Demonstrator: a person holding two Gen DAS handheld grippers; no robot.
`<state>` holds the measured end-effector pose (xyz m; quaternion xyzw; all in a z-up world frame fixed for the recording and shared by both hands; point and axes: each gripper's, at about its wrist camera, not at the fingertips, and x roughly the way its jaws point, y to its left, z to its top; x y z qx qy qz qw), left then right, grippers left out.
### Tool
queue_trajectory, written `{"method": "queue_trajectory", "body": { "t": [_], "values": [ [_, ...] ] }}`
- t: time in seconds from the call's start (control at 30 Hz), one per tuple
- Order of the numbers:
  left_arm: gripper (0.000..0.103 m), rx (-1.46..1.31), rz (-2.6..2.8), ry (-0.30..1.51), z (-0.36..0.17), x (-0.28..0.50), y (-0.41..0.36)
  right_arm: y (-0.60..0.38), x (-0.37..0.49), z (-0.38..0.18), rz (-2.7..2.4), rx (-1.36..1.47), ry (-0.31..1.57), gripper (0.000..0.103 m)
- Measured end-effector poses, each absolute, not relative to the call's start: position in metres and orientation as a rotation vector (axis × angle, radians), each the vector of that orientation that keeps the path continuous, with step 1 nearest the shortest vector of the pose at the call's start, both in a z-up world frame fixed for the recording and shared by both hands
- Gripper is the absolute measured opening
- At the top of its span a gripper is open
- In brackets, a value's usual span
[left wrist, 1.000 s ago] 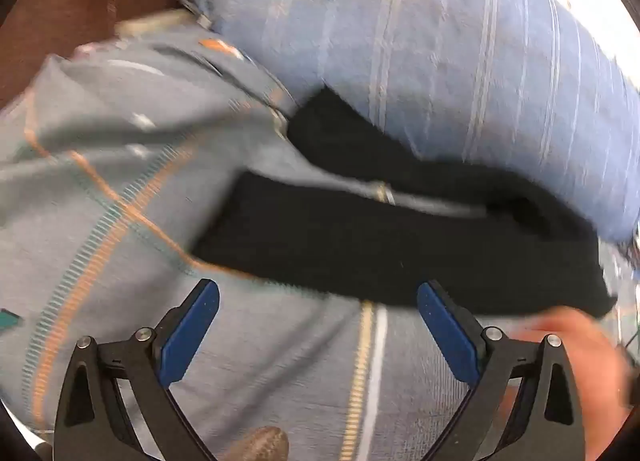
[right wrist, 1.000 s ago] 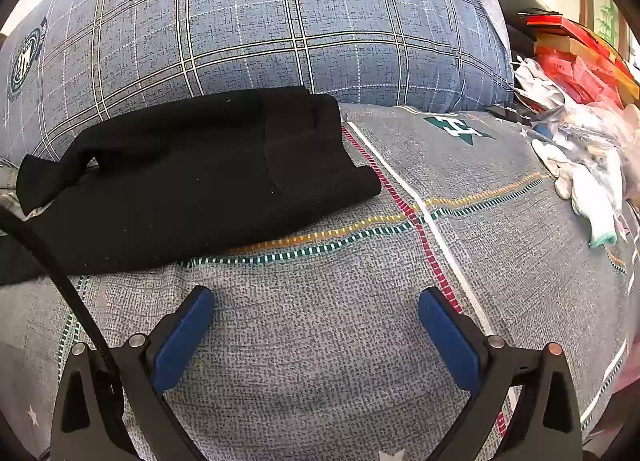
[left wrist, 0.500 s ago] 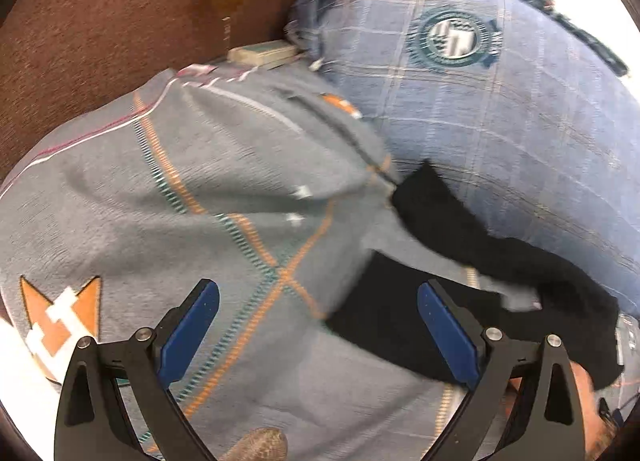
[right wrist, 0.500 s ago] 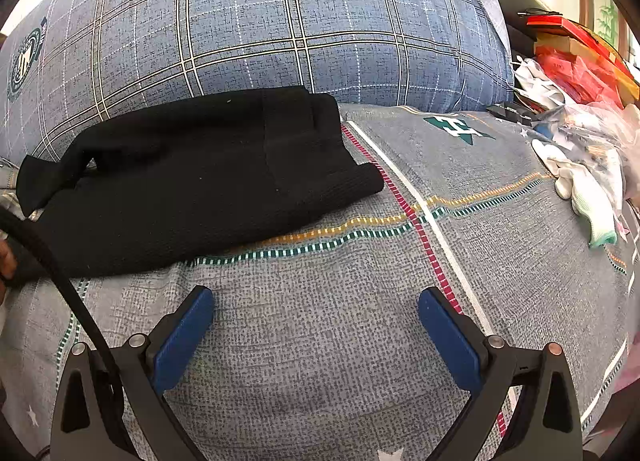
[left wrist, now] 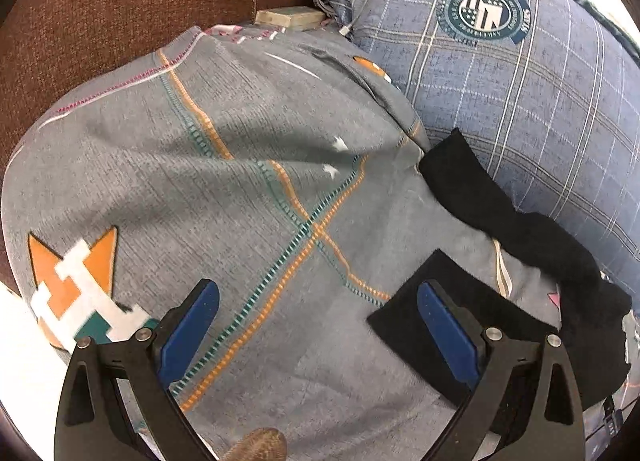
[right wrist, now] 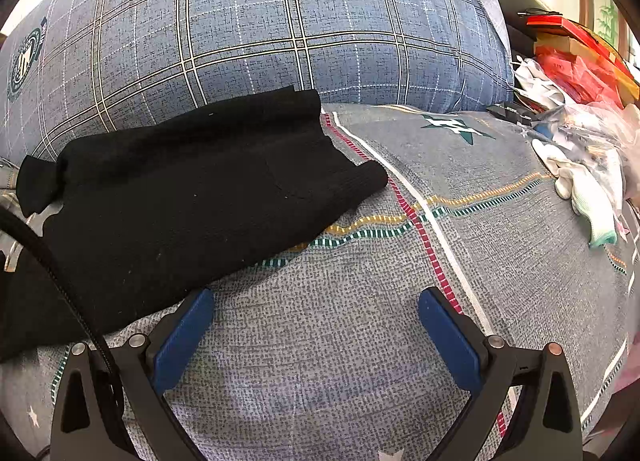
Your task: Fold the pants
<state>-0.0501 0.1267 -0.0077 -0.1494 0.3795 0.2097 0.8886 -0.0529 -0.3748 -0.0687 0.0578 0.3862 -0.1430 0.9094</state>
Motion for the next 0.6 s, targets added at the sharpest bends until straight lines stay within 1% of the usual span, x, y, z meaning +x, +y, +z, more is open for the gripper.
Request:
{"method": "queue_trajectory", "body": {
  "t": [0.23, 0.43, 0.6],
  "values": [
    [0.1, -0.307, 0.36, 0.823, 0.003, -0.04, 0.104, -0.375, -0.053, -0.069, -0.295, 0.12, 0.797, 0.103],
    [0.1, -0.269, 0.371, 0.796, 0.017, -0.041, 0.087, -0.375, -0.053, -0.07, -0.295, 0.119, 0.797, 0.103],
    [0.1, -0.237, 0.333, 0.812, 0.01, -0.032, 0.075, -0.376, -0.054, -0.068, -0.295, 0.119, 0.797, 0.103]
  ]
}}
